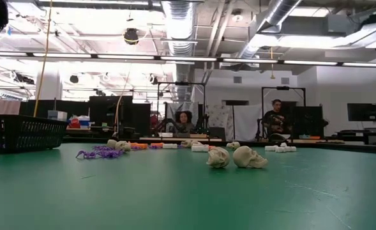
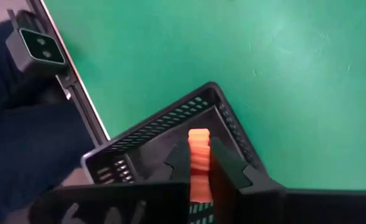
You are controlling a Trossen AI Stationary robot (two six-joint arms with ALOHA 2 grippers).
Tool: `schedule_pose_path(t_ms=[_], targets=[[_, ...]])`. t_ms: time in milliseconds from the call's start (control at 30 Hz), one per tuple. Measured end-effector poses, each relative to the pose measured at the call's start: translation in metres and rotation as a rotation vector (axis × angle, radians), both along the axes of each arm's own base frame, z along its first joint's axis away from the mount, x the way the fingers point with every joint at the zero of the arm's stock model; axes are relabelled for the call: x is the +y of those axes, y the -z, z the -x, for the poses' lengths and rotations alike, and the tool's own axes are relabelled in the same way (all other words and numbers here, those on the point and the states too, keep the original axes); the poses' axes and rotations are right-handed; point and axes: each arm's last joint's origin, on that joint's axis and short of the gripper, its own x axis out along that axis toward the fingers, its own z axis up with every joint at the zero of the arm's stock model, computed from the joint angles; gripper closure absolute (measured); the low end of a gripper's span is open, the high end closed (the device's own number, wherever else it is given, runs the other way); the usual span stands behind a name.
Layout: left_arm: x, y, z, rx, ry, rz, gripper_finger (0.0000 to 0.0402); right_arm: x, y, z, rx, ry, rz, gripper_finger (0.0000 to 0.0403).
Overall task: Sort Halloween decoration
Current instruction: Put the orange skeleton toy into the black basket, then put the purple spider toy into the top black basket
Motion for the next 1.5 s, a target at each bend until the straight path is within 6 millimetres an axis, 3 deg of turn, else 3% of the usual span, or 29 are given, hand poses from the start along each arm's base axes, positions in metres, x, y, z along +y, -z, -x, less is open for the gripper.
schedule_pose_path(t_ms=[467, 567, 667, 867, 1100, 1300, 1500], targets=[[0.0, 0.0, 0.0, -0.001, -0.001, 0.0, 0.0388, 0.009, 0.0, 0.01, 0.043, 0.096, -0.099, 0.028], [0.0, 0.0, 0.0, -0.001, 0.0, -0.001, 0.0388, 0.006, 0.001, 0.008, 0.044, 0.104, -0.071, 0.0257], [0.0, 0.0, 0.0, -0.01, -0.006, -0.006, 0.0388, -0.003, -0.001, -0.001, -0.07, 0.076, 0.059, 0.0243], [0.0, -0.001, 0.0, -0.017, -0.01, -0.021, 0.0388, -0.041, -0.009, -0.047, -0.313, 0.013, 0.446, 0.0241], [0.001, -0.001, 0.0, -0.031, -0.019, -0.031, 0.0388, -0.089, -0.002, -0.134, -0.505, -0.216, 0.646, 0.024], [0.001, -0.001, 0.0, -0.031, -0.019, -0.03, 0.0388, -0.119, 0.042, -0.192, -0.674, -0.425, 0.603, 0.0242], [0.001, -0.001, 0.0, -0.035, -0.02, -0.032, 0.0388, -0.148, 0.082, -0.222, -0.774, -0.451, 0.602, 0.0242]])
